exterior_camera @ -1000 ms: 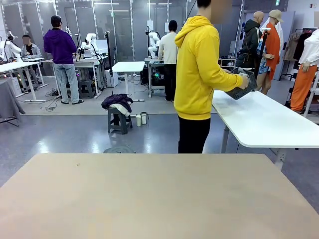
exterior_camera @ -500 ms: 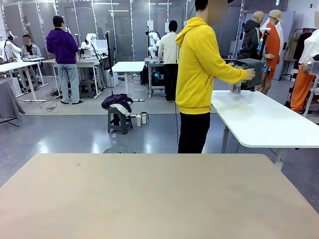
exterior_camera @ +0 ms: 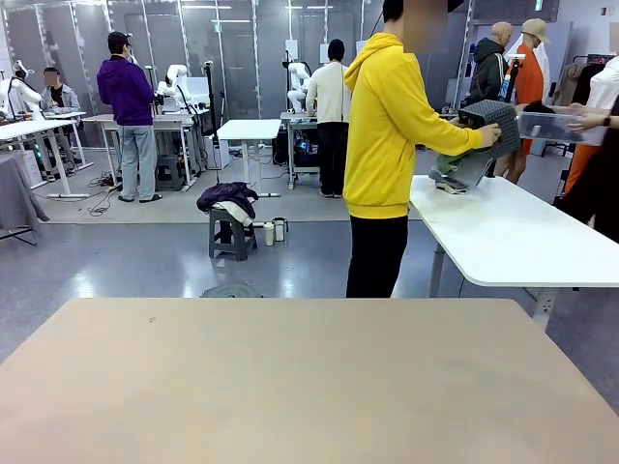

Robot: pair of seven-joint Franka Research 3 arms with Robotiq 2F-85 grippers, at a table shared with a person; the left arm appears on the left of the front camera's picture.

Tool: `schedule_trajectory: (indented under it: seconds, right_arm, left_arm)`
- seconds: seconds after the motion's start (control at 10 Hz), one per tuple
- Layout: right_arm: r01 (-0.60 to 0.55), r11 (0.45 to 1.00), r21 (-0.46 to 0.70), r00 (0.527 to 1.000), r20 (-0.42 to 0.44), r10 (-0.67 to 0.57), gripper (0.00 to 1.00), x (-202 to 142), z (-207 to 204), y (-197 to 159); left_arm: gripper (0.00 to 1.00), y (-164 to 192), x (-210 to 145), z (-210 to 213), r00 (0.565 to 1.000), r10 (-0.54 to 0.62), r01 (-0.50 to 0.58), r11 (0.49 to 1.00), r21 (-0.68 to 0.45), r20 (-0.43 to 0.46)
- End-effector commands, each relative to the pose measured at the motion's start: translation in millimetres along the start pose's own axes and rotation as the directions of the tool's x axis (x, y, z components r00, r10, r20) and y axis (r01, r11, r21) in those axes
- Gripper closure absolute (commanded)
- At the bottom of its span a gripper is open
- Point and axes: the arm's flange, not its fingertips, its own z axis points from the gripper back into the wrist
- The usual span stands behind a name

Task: Fold the towels and place them in the basket.
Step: When a person lays out a Towel with hook on the table, fold it in half twice.

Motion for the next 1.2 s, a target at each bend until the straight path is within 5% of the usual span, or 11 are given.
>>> schedule_trajectory:
  seconds: [0.0,1.1]
  right_arm:
    - [-0.019,1.000,0.012,1.000,0.012,0.019,0.00,0.3,-0.2,-0.7]
    - [-0.019,1.000,0.012,1.000,0.012,0.019,0.00,0.3,-0.2,-0.7]
  left_arm:
    - [0.00,1.5,-0.5,1.4,1.000,-0.024,0.024,1.000,-0.018,0.001]
    - [0.00,1.5,-0.5,1.4,1.000,-0.024,0.024,1.000,-0.018,0.001]
